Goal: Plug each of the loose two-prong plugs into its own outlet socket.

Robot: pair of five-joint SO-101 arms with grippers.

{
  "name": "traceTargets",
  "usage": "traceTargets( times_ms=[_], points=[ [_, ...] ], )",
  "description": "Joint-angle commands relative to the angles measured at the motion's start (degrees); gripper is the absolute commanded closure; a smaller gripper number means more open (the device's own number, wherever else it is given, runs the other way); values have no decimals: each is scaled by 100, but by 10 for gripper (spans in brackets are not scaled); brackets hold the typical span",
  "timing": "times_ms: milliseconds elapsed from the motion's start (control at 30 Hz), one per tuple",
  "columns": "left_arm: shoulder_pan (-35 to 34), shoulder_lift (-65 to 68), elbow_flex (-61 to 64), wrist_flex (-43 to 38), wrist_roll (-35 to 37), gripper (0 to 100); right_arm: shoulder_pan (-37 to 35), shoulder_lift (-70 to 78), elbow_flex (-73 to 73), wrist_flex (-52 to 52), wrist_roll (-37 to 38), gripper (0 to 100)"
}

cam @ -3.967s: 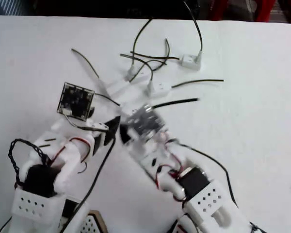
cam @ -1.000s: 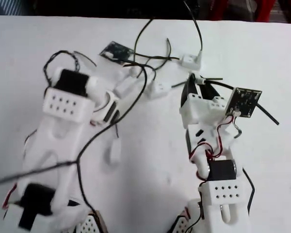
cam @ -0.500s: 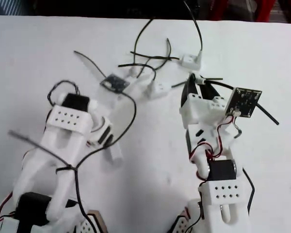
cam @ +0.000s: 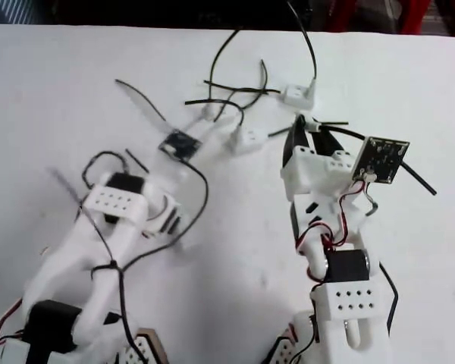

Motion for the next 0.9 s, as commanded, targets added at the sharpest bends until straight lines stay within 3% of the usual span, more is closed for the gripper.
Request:
traceTargets(
  times_ms=[0,133,300,533,767,867],
  points=[
    [822,-154,-70,-202,9,838,40,-154,-62,-127,-9,981],
    [1165,-154,-308,-158,193,838,48,-154,-62,-127,-9,981],
    [963,-189,-730,202,-44,837,40,-154,-62,-127,-9,981],
    [813,-154,-1521,1275,-2180,759,66,-154,-62,-127,-9,981],
    [804,-145,-1495,1213,-4440,745,84,-154,-62,-127,-9,981],
    [813,-136,-1424,1213,-5055,745,84,-154,-62,-127,-9,981]
  ],
)
